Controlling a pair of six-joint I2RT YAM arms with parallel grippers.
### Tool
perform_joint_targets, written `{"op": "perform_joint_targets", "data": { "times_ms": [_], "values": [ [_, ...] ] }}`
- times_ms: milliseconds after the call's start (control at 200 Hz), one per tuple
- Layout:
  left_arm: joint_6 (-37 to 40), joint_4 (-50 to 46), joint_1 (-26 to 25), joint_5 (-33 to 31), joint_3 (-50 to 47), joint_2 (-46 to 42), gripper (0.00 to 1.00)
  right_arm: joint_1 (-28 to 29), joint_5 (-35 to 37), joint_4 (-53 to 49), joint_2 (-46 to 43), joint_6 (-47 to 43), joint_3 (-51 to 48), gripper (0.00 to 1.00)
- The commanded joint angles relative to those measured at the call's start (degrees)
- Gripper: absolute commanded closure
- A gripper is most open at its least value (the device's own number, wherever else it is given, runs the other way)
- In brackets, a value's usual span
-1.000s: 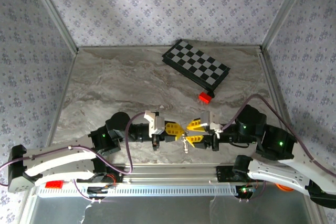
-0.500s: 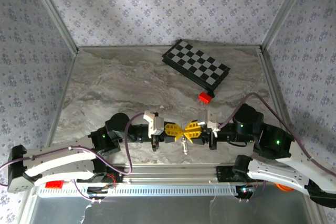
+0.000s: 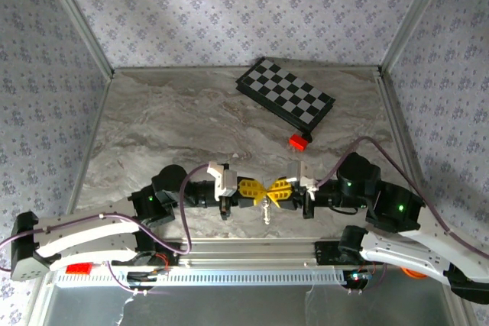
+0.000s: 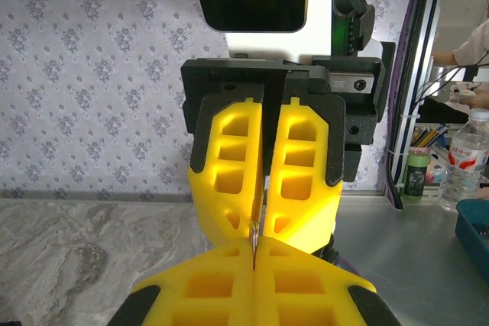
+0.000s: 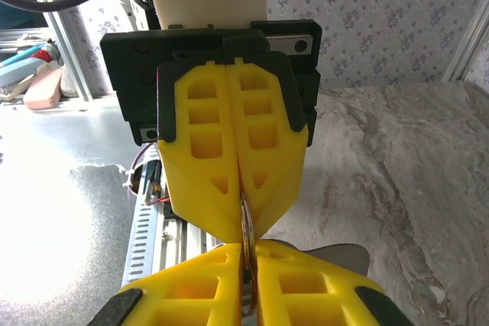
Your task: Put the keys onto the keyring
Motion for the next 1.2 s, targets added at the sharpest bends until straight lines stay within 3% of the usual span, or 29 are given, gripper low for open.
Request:
{"op": "perform_joint_targets", "data": {
  "times_ms": [0,115,310,380,460,545,750,1194],
  "values": [
    [-0.99,3.05,-0.10,1.03,0.36,-0.96,1.00,-0.32,-1.17,1.66,-0.55,0.28,-0.35,0.93],
    [-0.82,2.49,-0.09,0.10,0.37,-0.88,1.00,-0.52,-1.52,1.43,-0.54,0.20,-0.36,1.00],
    [0.51,-1.96,-0.11,-3.16,1.43,-0.70,1.00,-0.68,-2.49,0.35,-0.62,-0.75,0.33,1.00],
    [1.18,-5.20,-0.08,-4.11,2.48,-0.84,0.89,-0.83,-1.64,-1.35,-0.54,-1.20,1.16,1.00],
    [2.31,-9.74,-0.07,-6.62,4.05,-1.31,0.67,-0.86,0.89,-3.00,-0.27,-1.56,2.46,1.00],
    [3.78,-14.76,-0.12,-9.89,5.54,-1.97,0.60,-0.86,3.72,-5.97,1.11,-2.11,4.31,1.00],
    [6.26,-27.28,-0.12,-14.30,11.65,-0.27,0.61,-0.27,8.03,-14.43,5.38,-5.61,9.04,1.00],
    [6.48,-33.40,-0.08,-7.40,14.86,2.58,0.68,1.16,9.55,-23.49,13.15,-8.50,16.41,1.00]
  ]
}}
